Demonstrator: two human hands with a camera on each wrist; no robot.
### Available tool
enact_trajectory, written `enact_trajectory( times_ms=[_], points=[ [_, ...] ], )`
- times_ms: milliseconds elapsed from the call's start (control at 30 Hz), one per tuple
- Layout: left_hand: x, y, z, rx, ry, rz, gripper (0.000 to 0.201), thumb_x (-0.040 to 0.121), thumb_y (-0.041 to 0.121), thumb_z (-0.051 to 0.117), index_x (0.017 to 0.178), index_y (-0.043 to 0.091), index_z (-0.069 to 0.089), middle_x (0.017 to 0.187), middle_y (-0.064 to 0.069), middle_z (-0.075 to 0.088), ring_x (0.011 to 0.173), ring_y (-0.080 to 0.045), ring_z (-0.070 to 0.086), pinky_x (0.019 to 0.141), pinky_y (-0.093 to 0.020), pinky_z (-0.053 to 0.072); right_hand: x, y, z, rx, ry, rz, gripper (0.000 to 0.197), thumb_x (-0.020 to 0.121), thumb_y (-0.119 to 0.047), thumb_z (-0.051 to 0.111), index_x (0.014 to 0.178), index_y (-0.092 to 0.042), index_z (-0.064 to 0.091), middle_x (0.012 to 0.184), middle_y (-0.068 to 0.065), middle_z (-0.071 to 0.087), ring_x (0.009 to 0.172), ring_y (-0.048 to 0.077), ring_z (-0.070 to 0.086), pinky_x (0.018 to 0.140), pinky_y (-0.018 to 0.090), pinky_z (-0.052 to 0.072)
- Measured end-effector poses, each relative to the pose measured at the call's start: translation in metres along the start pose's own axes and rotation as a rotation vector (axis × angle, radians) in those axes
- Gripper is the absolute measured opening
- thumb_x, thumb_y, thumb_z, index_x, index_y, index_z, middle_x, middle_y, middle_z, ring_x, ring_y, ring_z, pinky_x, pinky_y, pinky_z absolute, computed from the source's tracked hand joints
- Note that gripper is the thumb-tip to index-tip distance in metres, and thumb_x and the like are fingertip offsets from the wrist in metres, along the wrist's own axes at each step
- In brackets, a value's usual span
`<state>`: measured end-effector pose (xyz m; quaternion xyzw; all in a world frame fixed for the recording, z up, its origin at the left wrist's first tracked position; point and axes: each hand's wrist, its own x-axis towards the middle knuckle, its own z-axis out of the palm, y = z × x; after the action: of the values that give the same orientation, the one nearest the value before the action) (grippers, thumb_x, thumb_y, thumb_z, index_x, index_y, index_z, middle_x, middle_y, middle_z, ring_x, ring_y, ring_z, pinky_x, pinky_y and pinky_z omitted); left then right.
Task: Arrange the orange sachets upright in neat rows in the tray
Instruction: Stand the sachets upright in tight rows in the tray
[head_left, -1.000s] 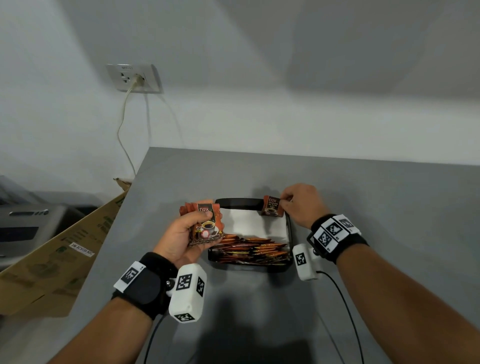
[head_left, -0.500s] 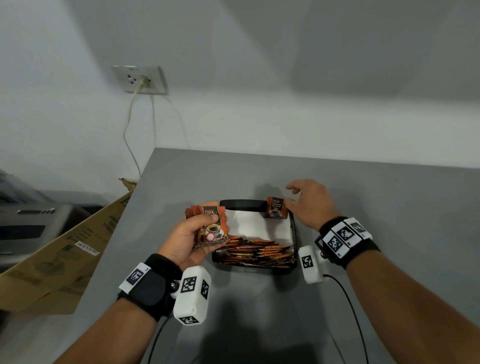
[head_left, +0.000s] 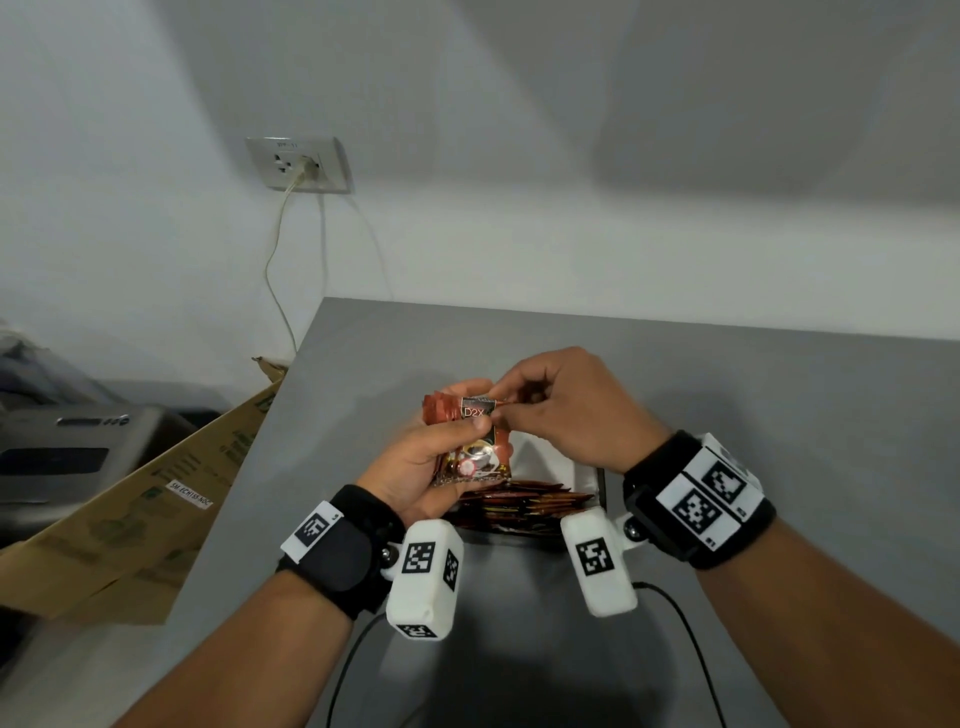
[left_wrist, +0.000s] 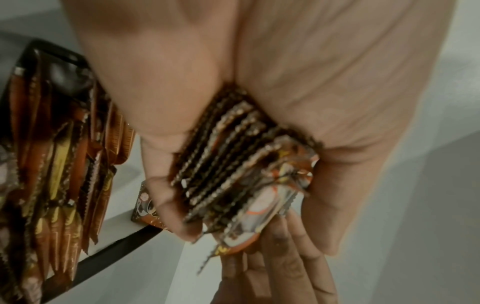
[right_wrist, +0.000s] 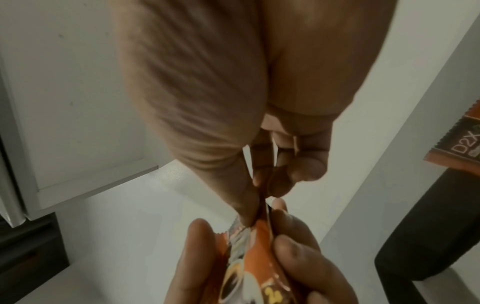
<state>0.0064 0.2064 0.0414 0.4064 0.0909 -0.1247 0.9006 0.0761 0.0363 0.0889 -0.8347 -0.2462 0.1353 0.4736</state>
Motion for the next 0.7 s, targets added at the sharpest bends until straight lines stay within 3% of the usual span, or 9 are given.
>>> enact_trajectory(
  times_ms=[133, 267, 367, 433, 500, 600, 700],
  points=[
    [0.0, -0.001, -0.003, -0.014, 0.032, 0.014, 0.102, 0.047, 0.024, 0.099, 0.135, 0.006, 0.052, 0.102, -0.016, 0.067, 0.082, -0.029, 0.07, 0.07, -0.042, 0.061, 0.002, -0.005, -0.003, -0.033, -0.015, -0.002, 0.007, 0.084, -0.012, 0.078, 0.084, -0.02, 0.079, 0.067, -0.014, 0.069, 0.058, -0.004, 0.06, 0.059, 0.01, 0.045],
    [-0.001, 0.001, -0.016, -0.019, 0.145, 0.056, 0.074, 0.061, 0.025, 0.091, 0.126, 0.014, 0.058, 0.103, -0.016, 0.069, 0.085, -0.028, 0.071, 0.069, -0.041, 0.06, 0.012, -0.003, -0.02, -0.089, 0.093, 0.044, 0.009, 0.083, -0.015, 0.077, 0.079, -0.024, 0.075, 0.076, -0.011, 0.073, 0.071, 0.002, 0.066, 0.069, 0.018, 0.053],
    [-0.002, 0.005, -0.028, 0.007, 0.275, 0.091, 0.059, 0.071, 0.022, 0.076, 0.127, 0.015, 0.056, 0.097, -0.01, 0.069, 0.079, -0.022, 0.07, 0.069, -0.037, 0.059, 0.024, 0.009, -0.03, -0.265, 0.134, 0.072, 0.013, 0.086, -0.013, 0.07, 0.083, -0.025, 0.074, 0.081, -0.014, 0.071, 0.076, 0.0, 0.066, 0.064, 0.007, 0.048],
    [-0.003, 0.006, -0.034, 0.041, 0.297, 0.098, 0.057, 0.071, 0.021, 0.075, 0.124, 0.016, 0.057, 0.091, -0.007, 0.071, 0.078, -0.02, 0.071, 0.072, -0.037, 0.058, 0.033, 0.023, -0.028, -0.395, 0.087, 0.102, 0.014, 0.089, -0.011, 0.065, 0.087, -0.022, 0.074, 0.086, -0.012, 0.069, 0.075, 0.001, 0.064, 0.058, 0.007, 0.044],
    [-0.002, 0.007, -0.038, 0.062, 0.3, 0.097, 0.056, 0.07, 0.019, 0.075, 0.123, 0.017, 0.057, 0.089, -0.006, 0.072, 0.078, -0.02, 0.071, 0.071, -0.037, 0.058, 0.039, 0.036, -0.021, -0.49, 0.025, 0.146, 0.017, 0.09, -0.009, 0.061, 0.089, -0.02, 0.074, 0.092, -0.006, 0.068, 0.068, 0.004, 0.063, 0.056, 0.014, 0.048],
    [-0.002, 0.007, -0.041, 0.07, 0.288, 0.094, 0.052, 0.069, 0.016, 0.075, 0.118, 0.018, 0.059, 0.087, -0.006, 0.072, 0.076, -0.021, 0.07, 0.068, -0.035, 0.059, 0.046, 0.049, -0.011, -0.574, -0.027, 0.196, 0.019, 0.086, -0.006, 0.06, 0.086, -0.019, 0.074, 0.092, 0.0, 0.07, 0.065, 0.012, 0.063, 0.065, 0.034, 0.06],
    [-0.002, 0.006, -0.044, 0.072, 0.281, 0.09, 0.047, 0.067, 0.015, 0.074, 0.112, 0.019, 0.061, 0.087, -0.007, 0.071, 0.073, -0.021, 0.07, 0.065, -0.034, 0.06, 0.049, 0.054, -0.004, -0.619, -0.05, 0.211, 0.019, 0.084, -0.005, 0.06, 0.085, -0.016, 0.075, 0.092, 0.004, 0.071, 0.074, 0.019, 0.066, 0.07, 0.039, 0.061]
  ],
)
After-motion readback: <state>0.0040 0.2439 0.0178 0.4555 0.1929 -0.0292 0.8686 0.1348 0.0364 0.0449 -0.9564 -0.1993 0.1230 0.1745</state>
